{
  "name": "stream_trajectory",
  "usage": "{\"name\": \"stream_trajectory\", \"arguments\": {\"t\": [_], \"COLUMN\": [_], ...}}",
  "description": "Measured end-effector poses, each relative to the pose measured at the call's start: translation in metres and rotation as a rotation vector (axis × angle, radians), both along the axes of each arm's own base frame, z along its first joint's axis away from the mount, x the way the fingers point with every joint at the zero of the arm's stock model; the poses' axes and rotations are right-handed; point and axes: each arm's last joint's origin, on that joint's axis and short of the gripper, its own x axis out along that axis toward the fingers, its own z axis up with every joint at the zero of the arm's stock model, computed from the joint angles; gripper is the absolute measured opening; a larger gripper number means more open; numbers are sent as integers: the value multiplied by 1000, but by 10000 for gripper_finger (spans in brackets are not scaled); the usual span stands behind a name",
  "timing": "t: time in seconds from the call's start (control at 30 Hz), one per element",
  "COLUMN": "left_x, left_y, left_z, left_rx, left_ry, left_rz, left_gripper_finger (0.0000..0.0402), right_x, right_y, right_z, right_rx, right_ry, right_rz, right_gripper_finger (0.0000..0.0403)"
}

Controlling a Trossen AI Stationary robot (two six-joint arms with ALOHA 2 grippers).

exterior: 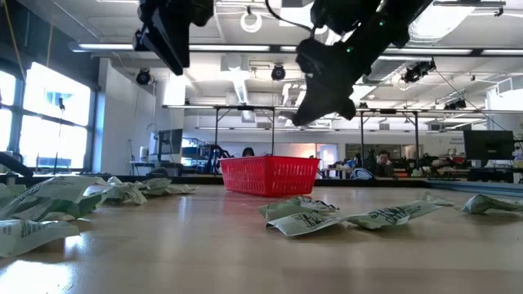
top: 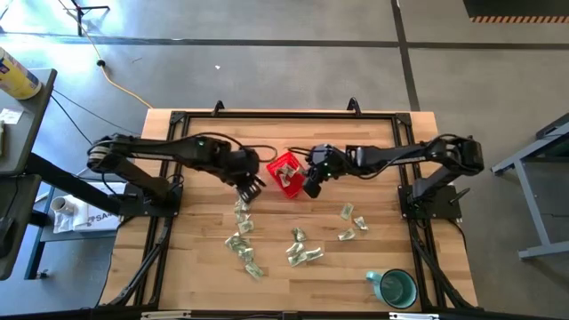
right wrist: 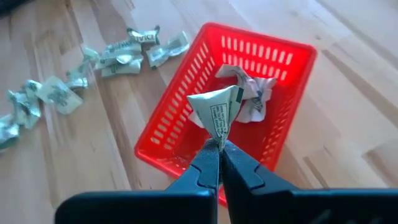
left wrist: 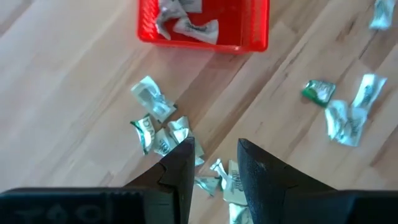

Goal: Pick and place Stevia / Truvia into bins
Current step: Put the stevia packet into the red basket

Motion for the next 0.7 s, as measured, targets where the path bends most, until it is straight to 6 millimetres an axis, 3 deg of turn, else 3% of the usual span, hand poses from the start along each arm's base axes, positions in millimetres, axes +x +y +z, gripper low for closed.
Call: {"name": "stream_trajectory", "arguments": {"t": [0.2,0.43,0.7], "left_x": [-19,-20,-17], "left_y": [-3,-9,-9], "left_z": [14,16,14], "left_rx": [23,29,29], "left_ry": [-30,-42,-44], "left_rz": [71,55,56], "left_gripper_finger": [154,154,154], "right_x": [9,17,18], "right_y": [-4,-15,-18], "right_z": [-14,-26,-29], "right_rx": [-22,81,110], "right_ry": [5,-27,-29], "right_rz": [23,32,-21], "right_gripper_finger": [0,7,120]}}
